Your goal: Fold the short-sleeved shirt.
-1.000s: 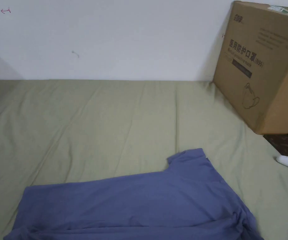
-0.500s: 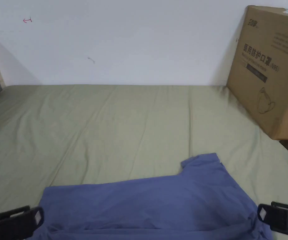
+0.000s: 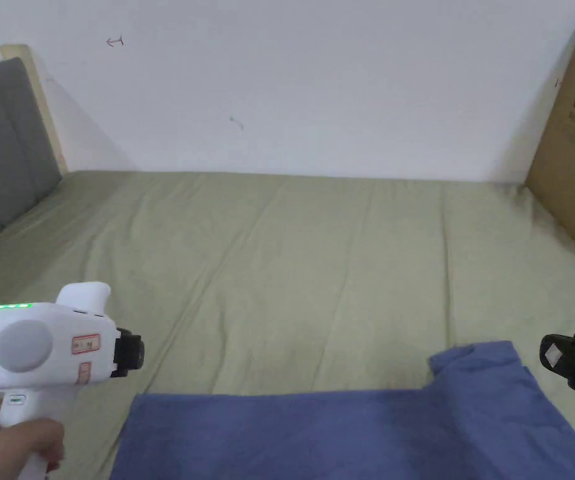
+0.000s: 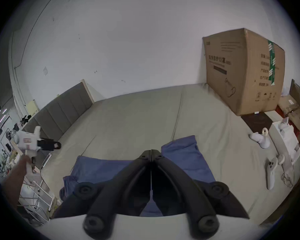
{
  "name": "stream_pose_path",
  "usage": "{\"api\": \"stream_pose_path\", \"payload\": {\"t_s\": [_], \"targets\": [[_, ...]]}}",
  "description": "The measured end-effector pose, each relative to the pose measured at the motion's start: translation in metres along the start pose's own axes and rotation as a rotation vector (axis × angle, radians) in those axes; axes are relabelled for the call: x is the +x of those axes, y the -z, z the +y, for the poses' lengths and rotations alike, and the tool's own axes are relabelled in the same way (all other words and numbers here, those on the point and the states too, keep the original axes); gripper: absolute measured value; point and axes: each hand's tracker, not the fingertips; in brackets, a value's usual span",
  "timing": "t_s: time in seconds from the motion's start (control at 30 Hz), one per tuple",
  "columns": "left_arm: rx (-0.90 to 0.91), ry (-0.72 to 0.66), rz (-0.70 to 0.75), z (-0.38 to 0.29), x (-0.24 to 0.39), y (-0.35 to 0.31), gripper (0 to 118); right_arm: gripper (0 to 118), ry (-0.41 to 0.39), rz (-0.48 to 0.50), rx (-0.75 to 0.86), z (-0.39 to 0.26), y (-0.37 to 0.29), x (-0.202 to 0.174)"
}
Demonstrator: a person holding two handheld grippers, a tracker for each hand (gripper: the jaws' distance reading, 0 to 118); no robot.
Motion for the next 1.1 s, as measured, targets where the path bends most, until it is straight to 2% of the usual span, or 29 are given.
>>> {"api": "stream_pose_path", "payload": {"t_s": [0.03, 0.07, 0.1, 0.13, 0.2, 0.27, 0.33, 0.37, 0.4, 0.43, 0.5, 0.63, 0.67, 0.73, 0.77, 0.8, 0.9, 1.0, 1.07, 1.1], "targets": [[0.009, -0.007, 0.009, -0.003, -0.008, 0.016, 9, 0, 0.008, -0.001, -0.015, -0.001, 0.007, 0.003], [-0.023, -0.017, 0.070, -0.007, -0.013, 0.033, 34, 0, 0.018, -0.001, -0.033, -0.003, 0.014, 0.005], [-0.069, -0.021, 0.096, -0.011, -0.016, 0.049, 91, 0, 0.027, 0.000, -0.050, -0.006, 0.019, 0.008], [-0.114, -0.034, 0.103, -0.018, -0.022, 0.067, 117, 0, 0.039, 0.001, -0.066, -0.009, 0.025, 0.012], [-0.118, -0.021, 0.097, -0.031, -0.027, 0.083, 113, 0, 0.061, 0.003, -0.096, -0.016, 0.033, 0.017], [-0.216, -0.012, 0.131, -0.039, -0.030, 0.121, 113, 0, 0.074, -0.003, -0.130, -0.023, 0.040, 0.023], [-0.296, -0.021, 0.101, -0.050, -0.030, 0.136, 110, 0, 0.080, -0.016, -0.149, -0.028, 0.045, 0.029], [-0.273, 0.023, 0.138, -0.053, -0.026, 0.132, 109, 0, 0.087, -0.023, -0.161, -0.030, 0.048, 0.032], [-0.211, 0.065, 0.134, -0.049, -0.021, 0.122, 98, 0, 0.094, -0.025, -0.173, -0.030, 0.050, 0.034], [-0.191, 0.072, 0.099, -0.046, -0.017, 0.112, 75, 0, 0.100, -0.022, -0.183, -0.030, 0.053, 0.039], [-0.146, 0.106, 0.061, -0.040, -0.009, 0.090, 1, 0, 0.108, -0.020, -0.192, -0.028, 0.060, 0.047], [-0.078, 0.095, 0.015, -0.030, 0.006, 0.040, 1, 1, 0.087, -0.031, -0.213, -0.016, 0.089, 0.066], [-0.067, 0.093, 0.002, -0.028, 0.008, 0.029, 1, 10, 0.085, -0.037, -0.218, -0.011, 0.100, 0.073], [-0.053, 0.084, -0.019, -0.027, 0.011, 0.013, 1, 95, 0.102, -0.051, -0.269, -0.001, 0.128, 0.092], [-0.044, 0.077, -0.022, -0.022, 0.001, 0.013, 1, 115, 0.151, -0.072, -0.313, 0.002, 0.146, 0.104], [-0.040, 0.070, -0.031, -0.021, 0.000, 0.009, 1, 118, 0.170, -0.105, -0.352, 0.003, 0.160, 0.113], [-0.029, 0.047, -0.040, -0.021, -0.005, 0.005, 1, 117, 0.224, -0.171, -0.409, -0.004, 0.204, 0.140], [-0.035, 0.010, -0.052, -0.020, -0.012, 0.008, 1, 117, 0.152, -0.274, -0.502, -0.003, 0.236, 0.156], [-0.046, 0.010, -0.048, -0.024, -0.007, 0.010, 1, 117, 0.076, -0.276, -0.573, -0.003, 0.261, 0.164], [-0.053, 0.014, -0.044, -0.025, -0.007, 0.012, 1, 113, 0.057, -0.275, -0.605, -0.006, 0.267, 0.164]]}}
